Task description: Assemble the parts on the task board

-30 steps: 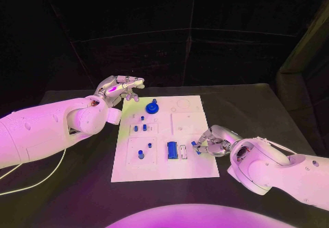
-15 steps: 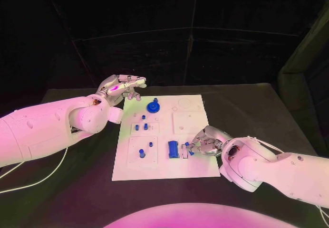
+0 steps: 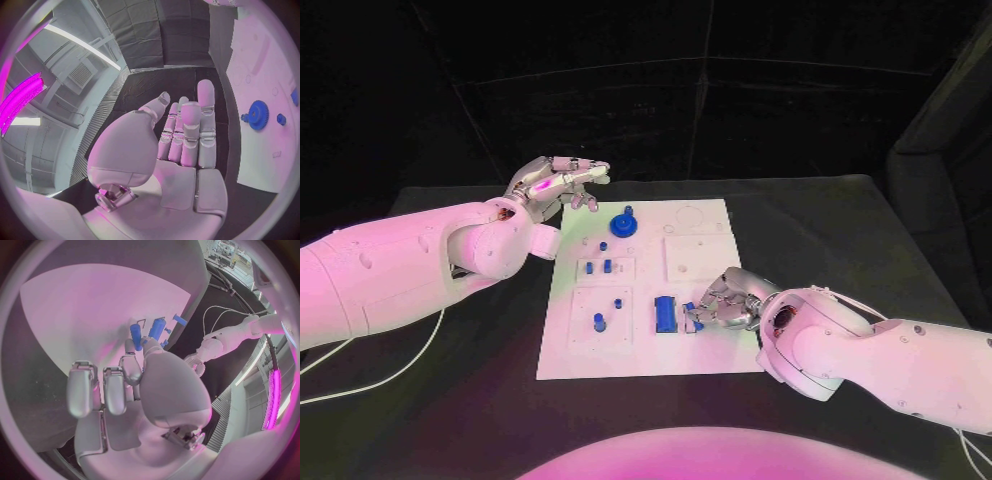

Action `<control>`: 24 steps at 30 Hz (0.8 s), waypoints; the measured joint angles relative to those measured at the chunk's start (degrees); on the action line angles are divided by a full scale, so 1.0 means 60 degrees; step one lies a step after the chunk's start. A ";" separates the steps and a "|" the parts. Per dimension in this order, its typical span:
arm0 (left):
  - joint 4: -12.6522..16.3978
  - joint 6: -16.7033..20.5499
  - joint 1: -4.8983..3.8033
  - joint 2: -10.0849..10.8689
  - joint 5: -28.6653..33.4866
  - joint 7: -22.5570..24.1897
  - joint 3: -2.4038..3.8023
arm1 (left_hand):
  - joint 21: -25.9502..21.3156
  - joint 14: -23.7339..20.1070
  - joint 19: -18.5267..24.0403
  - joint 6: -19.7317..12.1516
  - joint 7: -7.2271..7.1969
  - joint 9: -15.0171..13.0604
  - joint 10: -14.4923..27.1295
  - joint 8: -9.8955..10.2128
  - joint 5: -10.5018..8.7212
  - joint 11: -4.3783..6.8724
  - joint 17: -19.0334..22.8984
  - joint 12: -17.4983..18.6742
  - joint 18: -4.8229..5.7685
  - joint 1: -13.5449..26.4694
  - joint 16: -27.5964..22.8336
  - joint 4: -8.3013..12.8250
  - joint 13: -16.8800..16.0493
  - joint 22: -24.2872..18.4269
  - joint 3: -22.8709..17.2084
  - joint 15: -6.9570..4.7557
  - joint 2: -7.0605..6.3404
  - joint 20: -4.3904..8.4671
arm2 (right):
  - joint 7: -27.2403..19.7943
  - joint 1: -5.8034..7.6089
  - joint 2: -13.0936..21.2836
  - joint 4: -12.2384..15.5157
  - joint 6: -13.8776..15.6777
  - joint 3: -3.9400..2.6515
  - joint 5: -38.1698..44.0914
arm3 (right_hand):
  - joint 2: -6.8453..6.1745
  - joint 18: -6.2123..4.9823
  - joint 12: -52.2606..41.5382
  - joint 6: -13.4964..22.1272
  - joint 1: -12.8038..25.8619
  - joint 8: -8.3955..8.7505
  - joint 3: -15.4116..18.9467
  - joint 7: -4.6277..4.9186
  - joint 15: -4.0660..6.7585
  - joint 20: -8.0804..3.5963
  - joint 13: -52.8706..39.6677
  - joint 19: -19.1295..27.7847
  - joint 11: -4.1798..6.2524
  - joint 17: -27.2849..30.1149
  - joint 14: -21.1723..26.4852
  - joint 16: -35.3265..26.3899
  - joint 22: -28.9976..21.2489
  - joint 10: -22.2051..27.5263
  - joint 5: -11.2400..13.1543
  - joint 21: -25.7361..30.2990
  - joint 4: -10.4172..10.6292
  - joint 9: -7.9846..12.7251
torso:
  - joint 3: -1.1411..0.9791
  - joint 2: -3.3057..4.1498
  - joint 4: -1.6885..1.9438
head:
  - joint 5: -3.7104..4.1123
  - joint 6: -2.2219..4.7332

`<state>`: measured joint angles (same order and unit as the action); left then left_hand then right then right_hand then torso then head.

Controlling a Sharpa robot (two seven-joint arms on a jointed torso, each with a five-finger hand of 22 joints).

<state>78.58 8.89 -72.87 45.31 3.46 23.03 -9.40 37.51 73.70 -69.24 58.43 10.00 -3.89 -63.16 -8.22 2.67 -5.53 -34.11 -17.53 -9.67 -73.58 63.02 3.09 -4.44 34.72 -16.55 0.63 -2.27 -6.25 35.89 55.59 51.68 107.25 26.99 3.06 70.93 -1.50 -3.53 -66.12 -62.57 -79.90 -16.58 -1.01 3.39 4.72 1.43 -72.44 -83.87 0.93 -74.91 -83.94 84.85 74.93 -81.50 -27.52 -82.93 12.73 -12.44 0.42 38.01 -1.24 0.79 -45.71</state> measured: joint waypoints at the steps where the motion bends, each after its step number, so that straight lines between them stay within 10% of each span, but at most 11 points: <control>1: 0.0000 -0.0001 0.0000 0.0000 0.0000 -0.0002 0.0000 | 0.0000 0.0000 0.0000 -0.0032 -0.0032 0.0000 0.0000 0.0000 0.0000 0.0000 0.0013 0.0000 -0.0001 0.0000 0.0000 0.0000 0.0000 0.0000 0.0000 0.0000 0.0000 0.0000 | 0.0010 0.0001 -0.0017 -0.0003 -0.0022 0.0000 0.0004 | 0.0000 0.0000 0.0000 -0.0002 0.0000 0.0000 0.0003 -0.0002 0.0000 0.0000 0.0000 0.0000 0.0000 0.0000 0.0000 0.0000 -0.0001 0.0000 0.0000 0.0000 0.0002 -0.0004 | 0.0000 0.0000 -0.0002 | -0.0008 0.0000; 24: -0.0005 -0.0033 0.0000 -0.0016 0.0000 -0.0029 0.0000 | 0.0000 0.0000 0.0000 -0.0031 -0.0031 0.0000 0.0000 0.0000 0.0000 0.0000 0.0027 0.0000 0.0000 0.0000 0.0000 0.0000 0.0000 -0.0008 0.0000 0.0000 0.0000 0.0000 | 0.0143 -0.0006 -0.0130 -0.0072 -0.0187 0.0010 0.0088 | -0.0224 -0.0002 -0.0042 -0.0502 0.1320 -0.0258 0.0201 -0.0176 0.0071 -0.0034 -0.0120 -0.0034 0.0187 0.0000 0.0000 0.0000 -0.0002 -0.0185 -0.0230 -0.0044 0.0650 -0.0340 | 0.0002 0.0003 -0.0002 | -0.0018 -0.0004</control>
<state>78.55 8.69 -72.87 45.22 3.46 22.86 -9.39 37.51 73.71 -69.24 58.24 9.81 -3.89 -63.16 -8.22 2.67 -5.53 -33.95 -17.53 -9.67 -73.58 63.02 3.09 -4.44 34.67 -16.55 0.63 -2.27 -6.25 36.74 55.56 50.90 106.82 25.86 3.13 71.46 -2.85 -3.54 -66.37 -65.58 -71.98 -18.13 0.20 2.34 5.15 1.23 -73.16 -84.08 2.05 -74.90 -83.95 84.85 74.92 -82.61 -28.90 -83.20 16.63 -14.48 0.43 38.03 -1.25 0.68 -45.74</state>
